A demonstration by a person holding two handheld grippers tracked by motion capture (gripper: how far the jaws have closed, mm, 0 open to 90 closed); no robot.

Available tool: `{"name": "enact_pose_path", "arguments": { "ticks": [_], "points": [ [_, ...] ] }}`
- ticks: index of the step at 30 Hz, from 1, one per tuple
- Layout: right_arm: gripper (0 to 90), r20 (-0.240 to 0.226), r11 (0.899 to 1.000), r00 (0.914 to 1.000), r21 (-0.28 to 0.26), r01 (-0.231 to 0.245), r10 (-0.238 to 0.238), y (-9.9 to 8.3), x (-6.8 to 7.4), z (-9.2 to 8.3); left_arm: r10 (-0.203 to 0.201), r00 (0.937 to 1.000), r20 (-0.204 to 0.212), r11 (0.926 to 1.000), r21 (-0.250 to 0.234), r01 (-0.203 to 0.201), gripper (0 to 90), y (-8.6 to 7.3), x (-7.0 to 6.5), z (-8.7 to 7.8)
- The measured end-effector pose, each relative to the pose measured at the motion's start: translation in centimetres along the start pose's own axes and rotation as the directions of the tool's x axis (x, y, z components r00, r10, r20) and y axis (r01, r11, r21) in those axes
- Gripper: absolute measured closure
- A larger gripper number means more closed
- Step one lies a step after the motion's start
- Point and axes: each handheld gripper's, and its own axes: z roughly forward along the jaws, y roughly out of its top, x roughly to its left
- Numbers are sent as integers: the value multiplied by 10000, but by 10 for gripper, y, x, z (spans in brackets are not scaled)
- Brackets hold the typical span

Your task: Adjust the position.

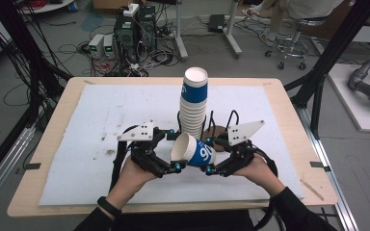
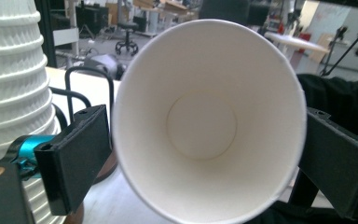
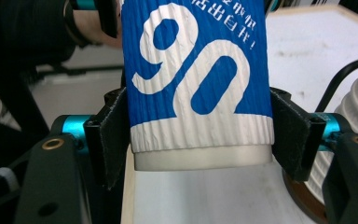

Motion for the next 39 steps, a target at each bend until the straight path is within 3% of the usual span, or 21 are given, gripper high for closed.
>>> {"name": "enact_pose_path", "arguments": {
  "ticks": [7, 9, 15, 19, 21, 24, 26, 31, 36, 39],
  "points": [
    [291, -33, 9992, 9999, -371, -163, 162, -2, 1, 5, -55, 10000, 19, 9998, -181, 56, 79, 1, 2, 2],
    [291, -13, 9989, 9999, -454, -131, 131, -2, 1, 6, -99, 9996, 246, 9997, -239, 105, 125, 1, 3, 1],
    [293, 78, 9987, 9998, -479, -189, 193, -4, 1, 7, 73, 9998, 206, 9999, -70, -71, 194, 4, 3, 1],
    [276, 91, 9996, 9998, -232, -146, 148, -4, 2, 8, 354, 9992, 193, 9986, 382, -361, 204, 9, 2, 1],
    [219, 177, 9998, 9997, 100, -198, 196, -3, 2, 8, 456, 9989, 136, 9964, 703, -465, 211, 12, 1, 1],
    [215, 177, 9987, 9998, 501, 25, -33, 1, 3, 8, 743, 9972, 38, 9908, 1129, -743, 216, 18, 0, 2],
    [210, 311, 9986, 9995, 527, 53, -70, 3, 4, 9, 816, 9966, 60, 9889, 1241, -817, 219, 21, -1, 2],
    [208, 549, 9978, 9985, 657, -74, 38, 0, 5, 18, 1212, 9926, 70, 9760, 1814, -1205, 222, 29, -5, 8],
    [301, 313, 9985, 9995, 543, -28, 11, 0, 5, 20, 1401, 9901, 120, 9765, 1637, -1402, 217, 35, -7, 13],
    [301, 253, 9999, 9997, 139, -57, 54, 0, 5, 17, 1269, 9919, 52, 9857, 1108, -1267, 170, 37, -7, 16]
  ]
}}
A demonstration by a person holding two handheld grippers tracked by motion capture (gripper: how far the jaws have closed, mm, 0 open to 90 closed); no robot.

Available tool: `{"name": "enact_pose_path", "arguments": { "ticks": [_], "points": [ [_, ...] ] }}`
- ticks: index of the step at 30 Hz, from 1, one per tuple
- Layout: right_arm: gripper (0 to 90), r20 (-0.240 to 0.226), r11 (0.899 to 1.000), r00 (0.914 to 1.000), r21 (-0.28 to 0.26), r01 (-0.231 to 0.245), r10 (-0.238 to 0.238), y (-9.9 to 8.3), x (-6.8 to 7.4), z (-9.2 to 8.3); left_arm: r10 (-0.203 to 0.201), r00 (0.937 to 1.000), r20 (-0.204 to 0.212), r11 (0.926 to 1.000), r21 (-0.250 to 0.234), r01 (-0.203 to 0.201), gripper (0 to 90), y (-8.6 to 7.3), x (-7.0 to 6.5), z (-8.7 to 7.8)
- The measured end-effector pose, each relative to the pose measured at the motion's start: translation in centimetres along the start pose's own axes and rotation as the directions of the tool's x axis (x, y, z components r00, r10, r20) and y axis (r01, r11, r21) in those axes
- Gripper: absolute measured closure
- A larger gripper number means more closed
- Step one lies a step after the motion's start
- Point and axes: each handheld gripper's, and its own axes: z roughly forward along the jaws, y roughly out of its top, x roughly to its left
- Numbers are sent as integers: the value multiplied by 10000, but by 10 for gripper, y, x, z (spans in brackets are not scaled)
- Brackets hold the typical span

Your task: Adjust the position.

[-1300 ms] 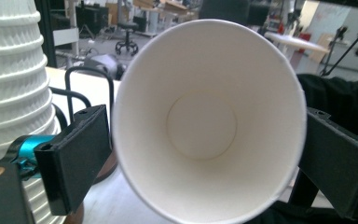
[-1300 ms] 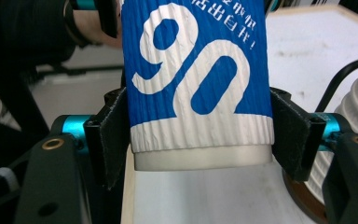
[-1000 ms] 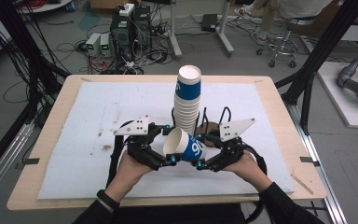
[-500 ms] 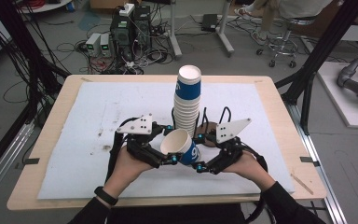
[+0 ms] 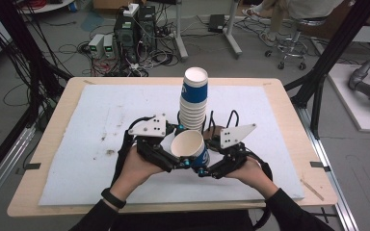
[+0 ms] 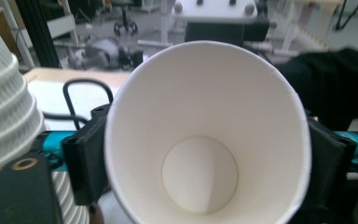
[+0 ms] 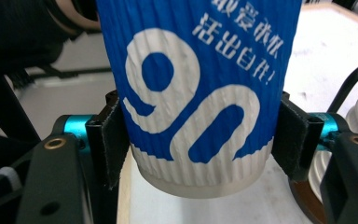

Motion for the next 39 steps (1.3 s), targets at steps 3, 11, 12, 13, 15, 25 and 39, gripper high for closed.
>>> {"name": "enact_pose_path", "arguments": {
  "ticks": [3, 11, 12, 13, 15, 25, 39],
  "points": [
    [301, -132, 9983, 9998, -546, -182, 175, -2, -2, -4, -318, 9995, 52, 9968, -735, 321, 155, -2, 1, 2],
    [302, -270, 9899, 9985, -1320, -510, 479, -5, -2, -3, -795, 9965, 258, 9820, -1701, 827, 150, -9, 3, 4],
    [302, -237, 9892, 9986, -1380, -491, 463, -6, -1, -3, -859, 9957, 344, 9794, -1802, 908, 150, -10, 3, 4],
    [302, -224, 9877, 9986, -1476, -506, 478, -6, -1, -3, -882, 9955, 351, 9781, -1863, 932, 150, -10, 3, 5],
    [302, -181, 9839, 9984, -1697, -561, 538, -6, -1, -4, -950, 9948, 369, 9752, -1971, 1005, 150, -12, 3, 6],
    [302, -399, 9739, 9962, -2107, -841, 774, -8, -1, -3, -985, 9939, 495, 9650, -2391, 1076, 199, -10, 4, 6],
    [238, 211, 9872, 9991, -1558, -336, 374, -8, 4, -2, -361, 9989, 315, 9878, -1507, 405, 234, -2, 3, 4]
  ]
}}
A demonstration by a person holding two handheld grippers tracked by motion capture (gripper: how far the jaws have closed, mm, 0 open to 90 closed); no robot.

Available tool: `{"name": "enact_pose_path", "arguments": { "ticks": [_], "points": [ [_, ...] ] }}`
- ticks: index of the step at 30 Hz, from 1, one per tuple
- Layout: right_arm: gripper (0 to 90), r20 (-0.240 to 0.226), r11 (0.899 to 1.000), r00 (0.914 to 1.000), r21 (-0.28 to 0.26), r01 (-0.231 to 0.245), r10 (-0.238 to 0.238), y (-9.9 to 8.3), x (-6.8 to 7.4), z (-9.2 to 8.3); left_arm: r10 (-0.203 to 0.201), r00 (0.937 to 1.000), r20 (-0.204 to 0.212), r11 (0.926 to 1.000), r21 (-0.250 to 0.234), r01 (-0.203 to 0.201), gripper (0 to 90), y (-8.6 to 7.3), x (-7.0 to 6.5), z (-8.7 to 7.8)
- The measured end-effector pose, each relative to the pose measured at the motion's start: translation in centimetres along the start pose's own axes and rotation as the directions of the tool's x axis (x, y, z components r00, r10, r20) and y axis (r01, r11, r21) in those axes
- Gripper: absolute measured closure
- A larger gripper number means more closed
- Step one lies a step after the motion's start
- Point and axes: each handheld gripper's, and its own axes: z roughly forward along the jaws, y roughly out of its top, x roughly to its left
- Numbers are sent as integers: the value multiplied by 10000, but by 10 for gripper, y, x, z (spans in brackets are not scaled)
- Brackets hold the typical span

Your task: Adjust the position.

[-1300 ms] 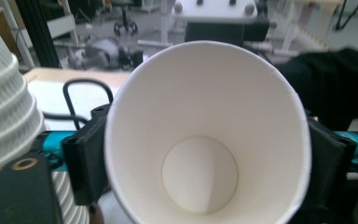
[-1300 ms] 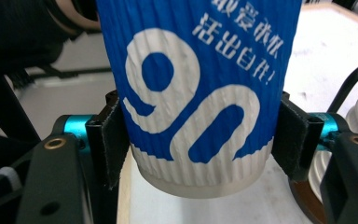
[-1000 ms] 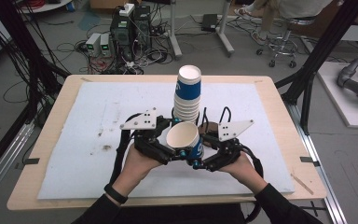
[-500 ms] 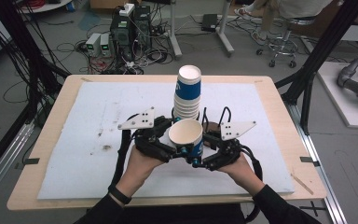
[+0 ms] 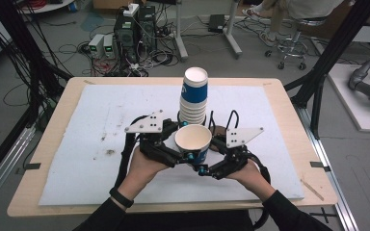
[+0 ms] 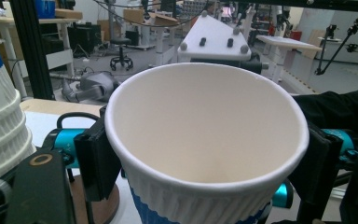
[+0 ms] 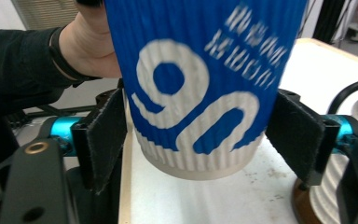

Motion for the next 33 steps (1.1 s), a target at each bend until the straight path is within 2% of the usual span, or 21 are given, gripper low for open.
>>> {"name": "enact_pose_path", "arguments": {
  "ticks": [3, 7, 16, 18, 22, 31, 33],
  "points": [
    [305, -93, 10000, 10000, -58, -32, 31, -2, 0, 4, -48, 10000, 74, 9999, -96, 48, 232, 0, 0, 1],
    [308, -346, 9991, 9991, -325, -262, 251, -2, -1, 3, -247, 9997, 47, 9986, -472, 249, 189, -2, -1, 4],
    [309, -394, 9995, 9990, -244, -207, 197, -3, -1, 3, -283, 9995, 141, 9984, -484, 289, 205, -4, -1, 6],
    [298, -399, 9994, 9990, -281, -222, 211, -3, -2, 3, -347, 9992, 188, 9978, -567, 357, 214, -4, 0, 5],
    [203, -379, 9973, 9984, -583, -439, 417, -1, -1, 2, -312, 9995, 61, 9981, -525, 314, 222, -6, 0, 5],
    [188, -496, 9895, 9957, -1175, -842, 788, 3, 0, 1, -381, 9992, 94, 9985, -398, 384, 225, -12, 0, 11],
    [215, -446, 9882, 9953, -1233, -904, 855, 3, 0, 1, -367, 9992, 128, 9986, -385, 372, 225, -13, 0, 12]
  ]
}}
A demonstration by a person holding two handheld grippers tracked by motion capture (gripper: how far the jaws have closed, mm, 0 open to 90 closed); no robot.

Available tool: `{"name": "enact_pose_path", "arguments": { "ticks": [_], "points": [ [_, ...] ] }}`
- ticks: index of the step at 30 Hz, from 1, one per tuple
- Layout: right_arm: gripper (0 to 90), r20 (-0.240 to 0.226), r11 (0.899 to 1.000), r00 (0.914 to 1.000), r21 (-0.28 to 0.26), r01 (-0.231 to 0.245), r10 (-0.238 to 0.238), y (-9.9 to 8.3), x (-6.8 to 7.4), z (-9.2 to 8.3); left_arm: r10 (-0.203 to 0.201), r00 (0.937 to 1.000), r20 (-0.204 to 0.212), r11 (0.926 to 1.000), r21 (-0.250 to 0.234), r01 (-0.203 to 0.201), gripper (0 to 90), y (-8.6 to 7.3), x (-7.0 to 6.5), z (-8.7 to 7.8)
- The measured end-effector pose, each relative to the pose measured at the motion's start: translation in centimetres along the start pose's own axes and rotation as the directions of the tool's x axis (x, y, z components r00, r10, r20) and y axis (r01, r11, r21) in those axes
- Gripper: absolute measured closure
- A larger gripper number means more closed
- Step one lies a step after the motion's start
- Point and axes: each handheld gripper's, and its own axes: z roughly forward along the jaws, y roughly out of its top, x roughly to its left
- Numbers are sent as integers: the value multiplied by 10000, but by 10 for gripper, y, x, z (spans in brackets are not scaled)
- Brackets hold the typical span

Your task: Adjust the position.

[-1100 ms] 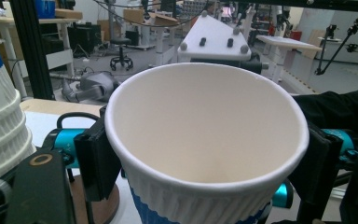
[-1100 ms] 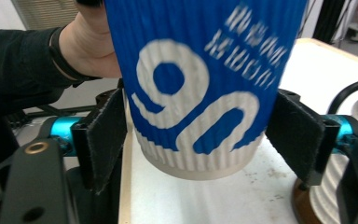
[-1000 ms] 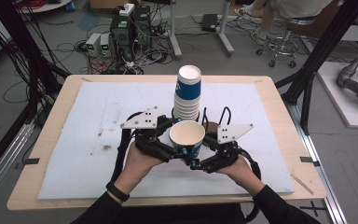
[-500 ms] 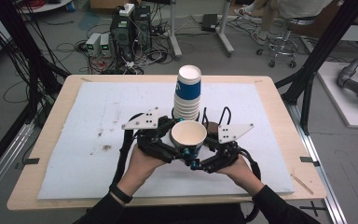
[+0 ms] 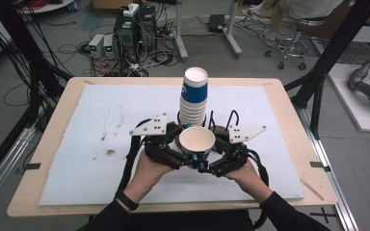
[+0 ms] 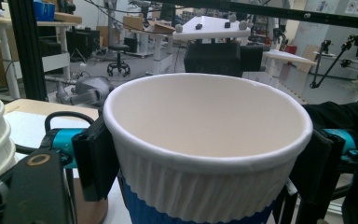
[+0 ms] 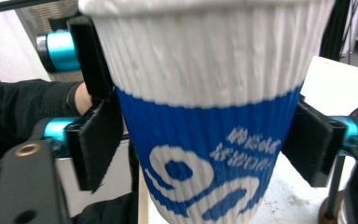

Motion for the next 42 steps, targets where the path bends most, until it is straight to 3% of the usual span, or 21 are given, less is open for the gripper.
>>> {"name": "enact_pose_path", "arguments": {
  "ticks": [2, 12, 14, 18, 24, 27, 30, 34, 42],
  "points": [
    [251, -33, 10000, 10000, 16, 12, -12, 0, -1, 0, 25, 10000, 7, 10000, -23, -25, 225, -1, 0, 1],
    [255, -52, 9998, 9999, 144, 124, -123, 0, -2, -1, -2, 10000, 15, 9999, -132, 2, 122, 2, 0, -8],
    [255, -30, 9998, 9998, 140, 173, -172, 0, -2, -2, 74, 9996, -255, 10000, 27, -73, 107, 2, -3, -14],
    [255, 152, 9998, 9997, 88, 192, -193, 1, -3, -5, 254, 9969, -749, 9996, -92, -261, 106, -3, -9, -29],
    [255, 341, 9998, 9992, -84, 191, -188, 2, -3, -8, 186, 9865, -1629, 9992, -309, -240, 106, -27, -13, -47],
    [254, 411, 9996, 9989, -192, 215, -207, 2, -1, -8, -93, 9855, -1692, 10000, 7, 96, 107, -39, -11, -42],
    [254, 458, 9991, 9985, -299, 302, -289, 4, 1, -9, -161, 9885, -1505, 9986, 475, 235, 107, -48, -10, -33],
    [254, 591, 9986, 9977, -385, 360, -336, 4, 1, -12, 172, 9907, -1351, 9962, 872, -54, 106, -50, -12, -22],
    [254, 725, 9984, 9971, -490, 282, -246, 4, 0, -17, 79, 9935, -1136, 9936, 1129, 50, 106, -53, -9, -9]
  ]
}}
